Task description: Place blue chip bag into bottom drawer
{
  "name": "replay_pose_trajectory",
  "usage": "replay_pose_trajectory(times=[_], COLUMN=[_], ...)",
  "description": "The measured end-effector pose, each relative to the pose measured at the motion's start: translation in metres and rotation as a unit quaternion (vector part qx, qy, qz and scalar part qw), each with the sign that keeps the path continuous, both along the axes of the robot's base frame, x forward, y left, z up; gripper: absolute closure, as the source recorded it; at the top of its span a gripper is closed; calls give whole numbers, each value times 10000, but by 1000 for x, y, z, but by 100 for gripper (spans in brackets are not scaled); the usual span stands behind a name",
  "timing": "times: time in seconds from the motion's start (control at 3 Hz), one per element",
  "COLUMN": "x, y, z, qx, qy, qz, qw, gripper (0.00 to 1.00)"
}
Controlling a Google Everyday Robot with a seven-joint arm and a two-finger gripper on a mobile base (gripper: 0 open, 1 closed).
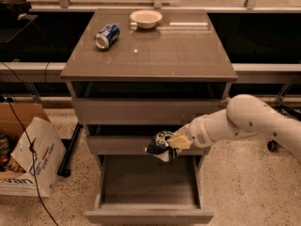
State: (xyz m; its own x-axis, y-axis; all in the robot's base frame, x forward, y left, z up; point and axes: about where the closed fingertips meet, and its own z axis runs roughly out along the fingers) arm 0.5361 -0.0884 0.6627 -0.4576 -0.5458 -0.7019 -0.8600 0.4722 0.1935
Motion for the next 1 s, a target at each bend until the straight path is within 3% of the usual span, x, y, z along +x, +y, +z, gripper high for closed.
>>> replay_pose_trajectory(times=[0.33, 1.0], x=[4, 15], y=[-13, -49], z=[-53, -159], qx=[303, 862], qy=[175, 449], qz=[-242, -850], qw=[9991, 9916], gripper=[100, 100])
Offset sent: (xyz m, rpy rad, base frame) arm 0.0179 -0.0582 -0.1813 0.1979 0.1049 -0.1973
